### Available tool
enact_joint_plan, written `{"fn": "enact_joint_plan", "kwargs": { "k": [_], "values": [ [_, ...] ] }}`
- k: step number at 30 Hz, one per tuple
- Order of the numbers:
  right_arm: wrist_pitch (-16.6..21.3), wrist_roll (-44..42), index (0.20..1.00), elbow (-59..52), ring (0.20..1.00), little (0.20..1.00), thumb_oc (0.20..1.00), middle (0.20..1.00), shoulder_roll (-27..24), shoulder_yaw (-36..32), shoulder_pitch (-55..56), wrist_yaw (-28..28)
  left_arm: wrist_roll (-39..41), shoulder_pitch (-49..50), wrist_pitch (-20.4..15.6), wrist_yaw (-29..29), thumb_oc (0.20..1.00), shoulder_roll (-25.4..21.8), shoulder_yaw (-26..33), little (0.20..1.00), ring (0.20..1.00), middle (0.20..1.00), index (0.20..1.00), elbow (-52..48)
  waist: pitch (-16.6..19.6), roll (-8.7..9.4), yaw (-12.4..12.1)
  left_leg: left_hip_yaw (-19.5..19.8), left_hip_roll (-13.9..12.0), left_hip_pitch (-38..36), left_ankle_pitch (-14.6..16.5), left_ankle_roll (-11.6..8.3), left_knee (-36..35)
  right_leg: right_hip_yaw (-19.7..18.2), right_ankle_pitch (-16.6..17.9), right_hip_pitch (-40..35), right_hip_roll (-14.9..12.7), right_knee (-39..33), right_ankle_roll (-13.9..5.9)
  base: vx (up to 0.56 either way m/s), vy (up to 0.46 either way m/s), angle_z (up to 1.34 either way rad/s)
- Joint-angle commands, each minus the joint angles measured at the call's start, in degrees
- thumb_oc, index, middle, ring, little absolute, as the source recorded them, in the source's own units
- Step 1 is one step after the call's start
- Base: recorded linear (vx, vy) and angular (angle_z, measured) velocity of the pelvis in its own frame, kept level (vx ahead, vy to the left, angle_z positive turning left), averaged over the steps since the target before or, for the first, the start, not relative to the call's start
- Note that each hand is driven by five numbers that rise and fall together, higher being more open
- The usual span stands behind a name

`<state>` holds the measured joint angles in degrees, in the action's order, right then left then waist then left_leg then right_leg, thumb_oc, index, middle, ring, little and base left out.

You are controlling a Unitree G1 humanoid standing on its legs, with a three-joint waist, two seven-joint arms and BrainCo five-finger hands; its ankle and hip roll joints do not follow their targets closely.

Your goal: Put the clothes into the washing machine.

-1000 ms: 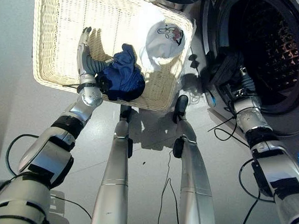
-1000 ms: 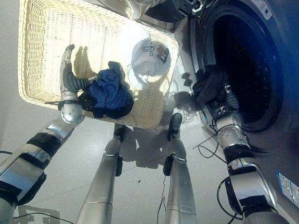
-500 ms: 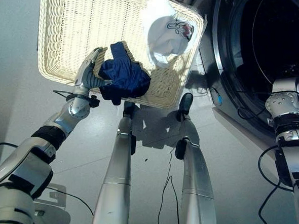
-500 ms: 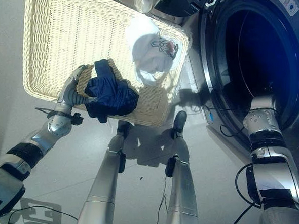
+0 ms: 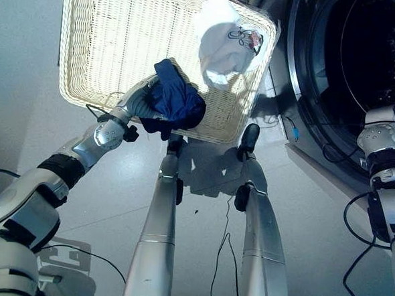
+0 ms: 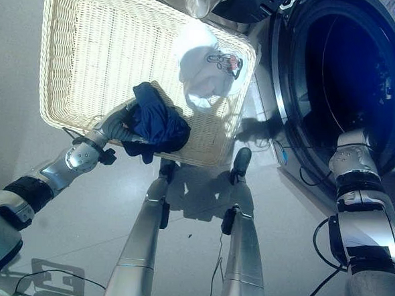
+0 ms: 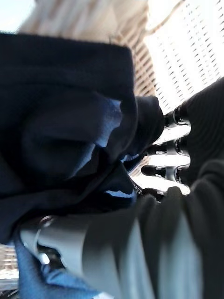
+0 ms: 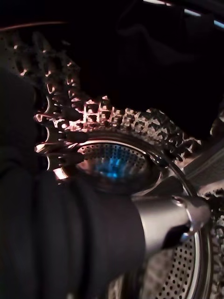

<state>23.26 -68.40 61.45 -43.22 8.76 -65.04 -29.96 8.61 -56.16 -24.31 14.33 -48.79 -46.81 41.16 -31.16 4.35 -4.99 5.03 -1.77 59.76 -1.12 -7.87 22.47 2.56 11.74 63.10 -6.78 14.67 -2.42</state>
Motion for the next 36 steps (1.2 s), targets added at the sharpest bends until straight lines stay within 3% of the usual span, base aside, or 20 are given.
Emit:
{"fn": "enact_joint_plan", "kwargs": {
  "k": [1, 5, 7, 13, 14, 15, 16, 18, 22, 36],
  "values": [
    [0.13, 5.01, 1.000, -3.28, 1.000, 1.000, 1.000, 1.000, -11.71, 3.37, -2.88, -0.14, 1.29, 0.77, -0.84, -4.42, 1.000, 3.32, 1.75, 1.000, 1.000, 1.000, 1.000, -2.84, 1.36, -5.42, 2.55, -0.53, 5.64, -3.56, -2.73, 5.12, -7.09, 6.88, -4.92, -3.59, 4.76, 3.95, -4.81, 0.00, 0.000, 0.00],
    [-0.13, 6.28, 1.000, -5.86, 1.000, 1.000, 1.000, 1.000, -10.67, 3.58, -2.47, -0.49, -0.84, -0.08, 1.08, -6.35, 1.000, 3.28, 0.02, 1.000, 1.000, 1.000, 1.000, -3.96, 1.36, -5.12, 2.82, -0.62, 5.66, -3.39, -2.62, 5.16, -7.04, 6.75, -4.79, -3.41, 5.02, 3.92, -4.86, 0.00, 0.000, 0.00],
    [0.07, 7.16, 1.000, -6.35, 1.000, 1.000, 1.000, 1.000, -9.78, 3.88, -2.87, 0.37, -6.10, -1.91, 4.10, -7.26, 1.000, 3.16, -2.32, 1.000, 1.000, 1.000, 1.000, -4.33, 1.36, -4.94, 3.12, -0.82, 5.57, -3.40, -2.35, 5.26, -7.02, 6.71, -4.74, -3.36, 5.07, 3.80, -4.92, 0.00, 0.000, 0.00],
    [0.57, 9.70, 1.000, -7.40, 1.000, 1.000, 1.000, 1.000, -8.75, 5.58, -4.12, 0.69, -11.74, -5.79, 9.36, -9.10, 1.000, 2.62, -6.64, 1.000, 1.000, 1.000, 1.000, -3.91, 1.36, -4.88, 3.59, -1.22, 5.49, -3.46, -2.30, 5.18, -7.16, 6.47, -4.65, -3.45, 5.16, 3.34, -5.00, 0.00, 0.000, 0.00],
    [1.25, 11.86, 1.000, -8.88, 1.000, 1.000, 1.000, 1.000, -8.11, 6.74, -4.48, 0.80, -15.73, -7.69, 13.15, -11.93, 0.959, 2.41, -9.05, 0.959, 0.959, 0.959, 0.959, -3.68, 1.36, -4.89, 3.93, -1.44, 5.38, -3.25, -2.31, 5.11, -6.99, 6.31, -4.56, -3.25, 5.14, 3.32, -5.04, 0.00, 0.000, 0.00],
    [1.62, 13.29, 1.000, -10.08, 1.000, 1.000, 1.000, 1.000, -7.80, 7.08, -4.47, 0.38, -17.14, -8.15, 14.98, -13.41, 0.235, 2.45, -9.69, 0.235, 0.235, 0.235, 0.235, -3.73, 1.36, -4.86, 4.09, -1.52, 5.36, -3.15, -2.36, 5.05, -6.98, 6.20, -4.53, -3.18, 5.22, 3.28, -5.04, 0.00, 0.000, 0.00],
    [1.72, 14.34, 1.000, -11.06, 1.000, 1.000, 1.000, 1.000, -7.57, 7.36, -4.38, 0.00, -18.10, -8.43, 15.69, -14.00, 0.200, 2.35, -10.09, 0.200, 0.200, 0.200, 0.200, -3.62, 1.36, -4.86, 4.19, -1.60, 5.29, -3.12, -2.38, 5.01, -7.05, 6.13, -4.55, -3.14, 5.26, 3.25, -5.06, 0.00, 0.000, 0.00],
    [1.84, 16.76, 1.000, -14.11, 1.000, 1.000, 1.000, 1.000, -6.92, 8.42, -4.74, -0.77, -19.86, -9.00, 18.88, -16.78, 0.200, 2.53, -11.04, 0.200, 0.200, 0.200, 0.200, -2.87, 1.36, -4.74, 4.51, -1.98, 5.11, -3.08, -2.41, 4.98, -7.33, 5.99, -4.52, -3.06, 5.34, 2.96, -5.09, 0.00, 0.000, 0.00],
    [1.96, 20.77, 1.000, -18.39, 1.000, 1.000, 1.000, 1.000, -6.23, 8.46, -4.62, -1.43, -21.88, -8.28, 21.49, -16.96, 0.200, 2.77, -10.73, 0.200, 0.200, 0.200, 0.200, -2.26, 1.36, -4.85, 4.84, -2.25, 5.04, -2.86, -2.40, 4.94, -7.31, 5.80, -4.63, -2.80, 5.37, 2.90, -5.09, 0.00, 0.000, 0.00],
    [-1.51, 28.59, 1.000, -32.18, 1.000, 1.000, 1.000, 1.000, -2.70, 4.51, 0.08, -0.52, -23.64, -5.42, 21.67, -15.80, 0.200, 4.26, -5.53, 0.200, 0.200, 0.200, 0.200, -2.00, 1.36, -5.46, 5.34, -3.20, 4.67, -3.53, -2.89, 4.63, -8.09, 5.58, -5.27, -3.14, 5.24, 3.00, -5.10, 0.00, 0.000, -0.01]
  ]
}}
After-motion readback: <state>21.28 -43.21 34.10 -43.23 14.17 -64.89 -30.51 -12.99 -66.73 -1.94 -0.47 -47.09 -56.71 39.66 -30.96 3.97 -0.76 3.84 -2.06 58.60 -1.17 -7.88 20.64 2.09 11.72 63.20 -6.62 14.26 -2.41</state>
